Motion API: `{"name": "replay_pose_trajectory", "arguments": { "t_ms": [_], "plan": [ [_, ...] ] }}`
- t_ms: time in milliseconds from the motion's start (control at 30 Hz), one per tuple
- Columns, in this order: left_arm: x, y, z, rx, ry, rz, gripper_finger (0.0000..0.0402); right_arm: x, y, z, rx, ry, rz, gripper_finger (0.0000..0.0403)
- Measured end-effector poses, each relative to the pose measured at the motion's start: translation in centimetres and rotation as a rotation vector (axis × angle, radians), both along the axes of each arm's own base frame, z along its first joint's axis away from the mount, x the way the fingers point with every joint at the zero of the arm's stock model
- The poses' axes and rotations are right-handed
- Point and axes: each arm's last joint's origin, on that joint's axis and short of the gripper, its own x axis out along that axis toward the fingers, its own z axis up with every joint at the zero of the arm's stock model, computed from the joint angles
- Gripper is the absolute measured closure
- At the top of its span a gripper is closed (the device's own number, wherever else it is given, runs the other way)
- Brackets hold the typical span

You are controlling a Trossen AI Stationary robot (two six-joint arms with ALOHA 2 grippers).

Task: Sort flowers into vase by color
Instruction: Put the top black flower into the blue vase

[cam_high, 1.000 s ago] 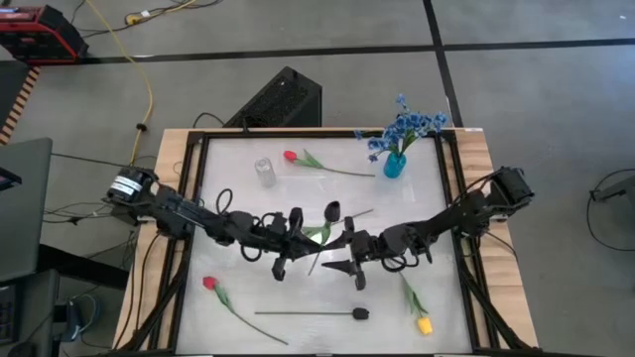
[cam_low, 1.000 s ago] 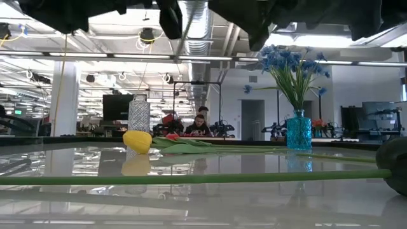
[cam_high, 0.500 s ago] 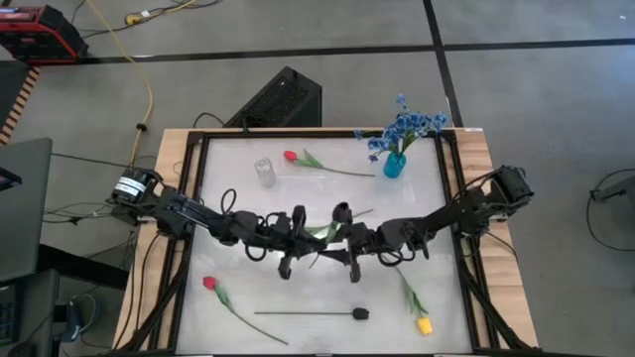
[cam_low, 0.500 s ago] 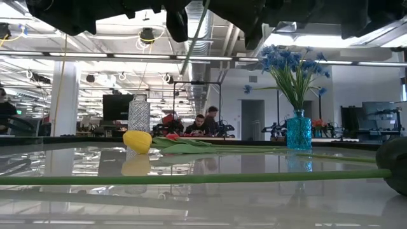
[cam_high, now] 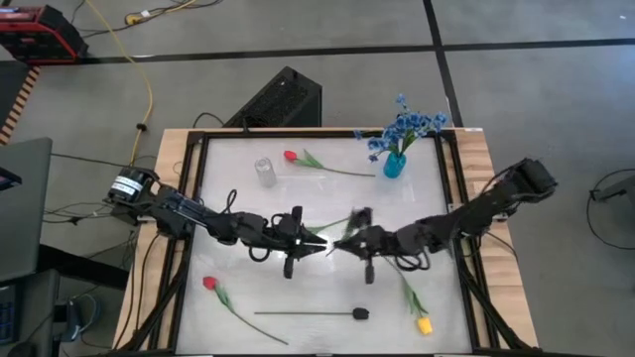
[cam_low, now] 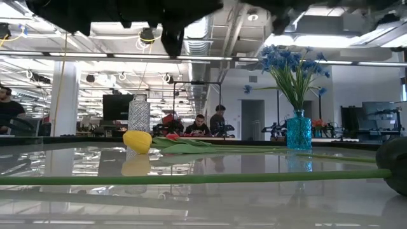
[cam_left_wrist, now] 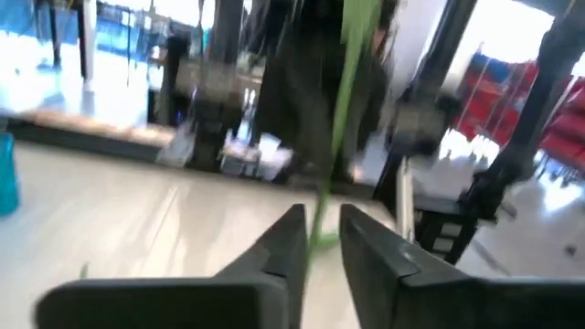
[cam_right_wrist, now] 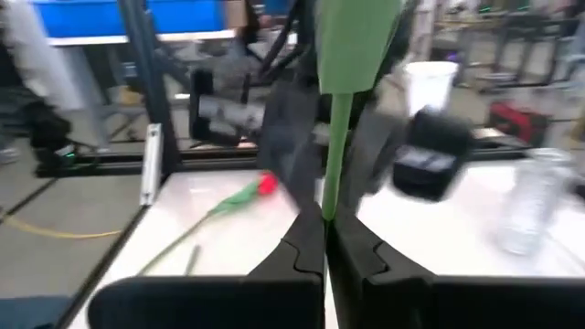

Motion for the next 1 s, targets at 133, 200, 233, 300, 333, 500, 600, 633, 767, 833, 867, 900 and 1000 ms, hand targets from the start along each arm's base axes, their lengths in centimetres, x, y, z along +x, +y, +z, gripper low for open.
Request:
{"name": "replay_pose_trajectory", "arguments": {
  "t_ms": [133, 200, 233, 300, 333, 500, 600, 633, 767, 833, 867, 900, 1000],
  "plan": [
    [-0.8, 0.3, 0.6, 0.020, 0.080, 0.044, 0.0293, -2.8, 0.0, 0.9, -0.036, 0.039, -0.080, 0.0379],
    [-1.3, 0.6, 0.4, 0.017, 0.161, 0.080, 0.0278, -4.3, -0.4, 1.3, -0.063, 0.056, -0.155, 0.0379],
    [-1.5, 0.6, 0.1, 0.010, 0.211, 0.093, 0.0273, -5.1, -0.6, 1.4, -0.079, 0.065, -0.199, 0.0379],
    [-1.8, 0.8, -0.5, -0.005, 0.293, 0.124, 0.0267, -6.7, -1.5, 1.6, -0.095, 0.073, -0.281, 0.0379],
    [-2.0, 0.8, -0.8, -0.007, 0.331, 0.138, 0.0266, -7.4, -2.0, 1.6, -0.094, 0.074, -0.326, 0.0379],
    [-2.7, 0.3, -2.6, 0.024, 0.484, 0.207, 0.0264, -9.9, -5.6, 1.0, -0.101, 0.041, -0.585, 0.0379],
    [-2.8, 0.0, -3.1, 0.064, 0.469, 0.250, 0.0264, -10.7, -7.9, 0.2, -0.116, 0.048, -0.708, 0.0379],
    [-2.9, 0.0, -3.2, 0.085, 0.474, 0.254, 0.0264, -10.9, -8.7, -0.1, -0.114, 0.049, -0.747, 0.0379],
    [-3.0, 0.4, -3.5, 0.109, 0.483, 0.270, 0.0264, -11.9, -11.1, -0.3, -0.136, 0.051, -0.860, 0.0379],
    [-3.0, 0.5, -3.6, 0.109, 0.486, 0.275, 0.0264, -12.2, -11.9, 0.0, -0.164, 0.057, -0.905, 0.0379],
    [-3.0, 0.6, -3.6, 0.110, 0.488, 0.276, 0.0264, -12.3, -12.3, 0.1, -0.171, 0.054, -0.925, 0.0379],
    [-3.0, 0.5, -3.6, 0.111, 0.489, 0.274, 0.0264, -12.5, -12.7, 0.3, -0.174, 0.049, -0.936, 0.0379],
    [-3.0, 0.5, -3.7, 0.139, 0.497, 0.263, 0.0264, -12.8, -13.6, 0.5, -0.170, 0.044, -0.954, 0.0379]
  ]
}}
